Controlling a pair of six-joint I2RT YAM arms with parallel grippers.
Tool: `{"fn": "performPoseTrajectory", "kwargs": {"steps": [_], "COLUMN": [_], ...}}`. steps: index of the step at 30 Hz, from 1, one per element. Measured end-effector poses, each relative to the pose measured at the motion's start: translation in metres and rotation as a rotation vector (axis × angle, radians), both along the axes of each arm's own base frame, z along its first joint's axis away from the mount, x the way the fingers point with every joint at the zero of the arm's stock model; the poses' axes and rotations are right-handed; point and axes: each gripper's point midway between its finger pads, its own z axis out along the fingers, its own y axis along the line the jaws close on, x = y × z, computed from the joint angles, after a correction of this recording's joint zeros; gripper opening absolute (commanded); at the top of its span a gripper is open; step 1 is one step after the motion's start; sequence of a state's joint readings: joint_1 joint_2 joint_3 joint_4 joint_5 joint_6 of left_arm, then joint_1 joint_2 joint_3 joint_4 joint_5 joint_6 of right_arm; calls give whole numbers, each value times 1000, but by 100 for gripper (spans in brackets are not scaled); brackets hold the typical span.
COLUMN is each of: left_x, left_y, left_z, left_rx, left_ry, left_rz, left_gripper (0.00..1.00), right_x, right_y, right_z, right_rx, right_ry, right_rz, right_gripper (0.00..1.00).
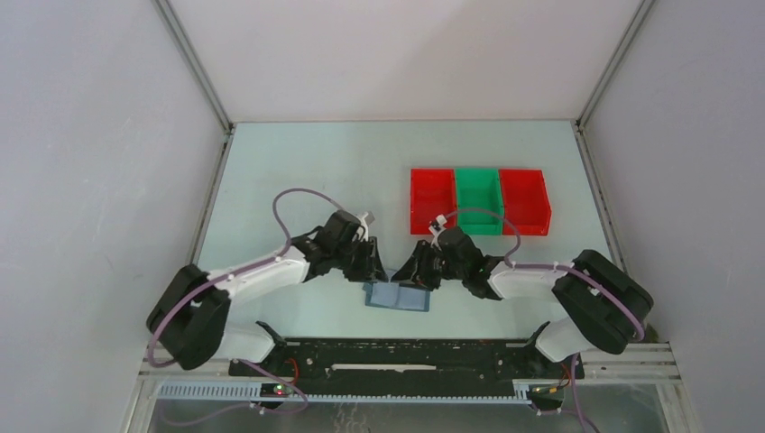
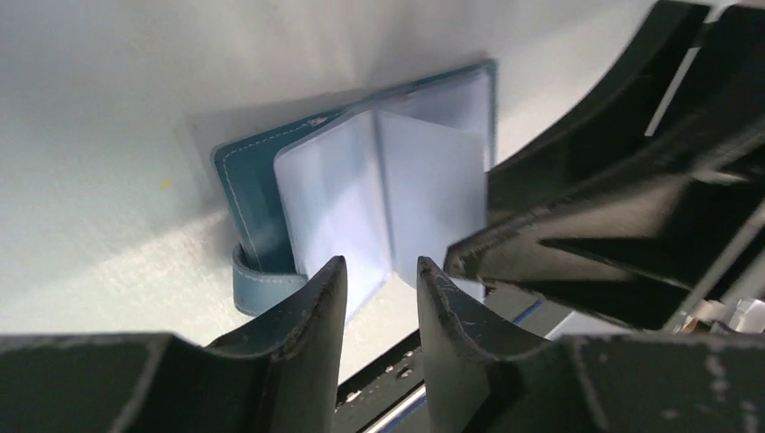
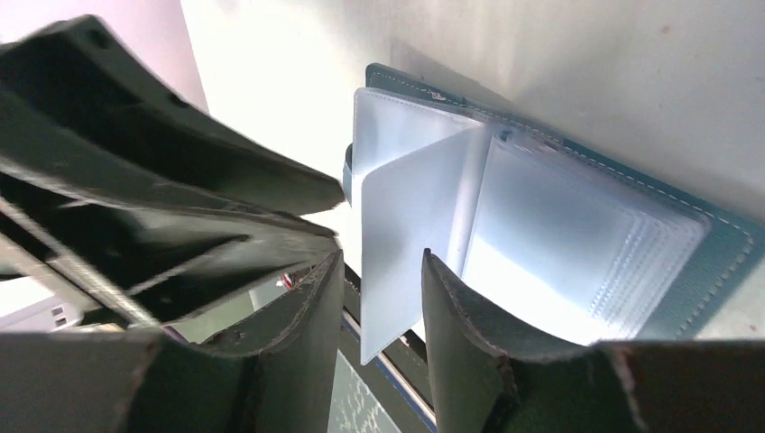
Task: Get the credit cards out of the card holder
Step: Remove the credit card from the card holder.
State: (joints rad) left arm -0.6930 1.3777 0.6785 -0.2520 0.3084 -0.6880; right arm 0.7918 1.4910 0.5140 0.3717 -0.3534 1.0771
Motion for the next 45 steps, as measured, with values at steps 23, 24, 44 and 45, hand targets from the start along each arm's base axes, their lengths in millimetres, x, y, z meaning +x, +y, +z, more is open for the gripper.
{"fn": "performPoseTrajectory", "kwargs": {"steps": [23, 24, 44, 45], "left_x": [8, 8, 11, 11], "left_y": [10, 10, 7, 7], "left_z": [-27, -27, -27, -28], "left_rx": [84, 84, 71, 70], "left_ry": [44, 43, 34, 33], "left_rz": [10, 10, 7, 7], "left_gripper": [38, 38, 38, 38], "right_x": [2, 1, -8, -9], "right_y": [-58, -58, -23, -21], "right_z": [-23, -25, -16, -14], "right_rx": [-169, -171, -49, -41], "right_ry": [14, 19, 29, 28], "right_rz": [-164, -164, -73, -66], "right_gripper": [54, 54, 54, 54]}}
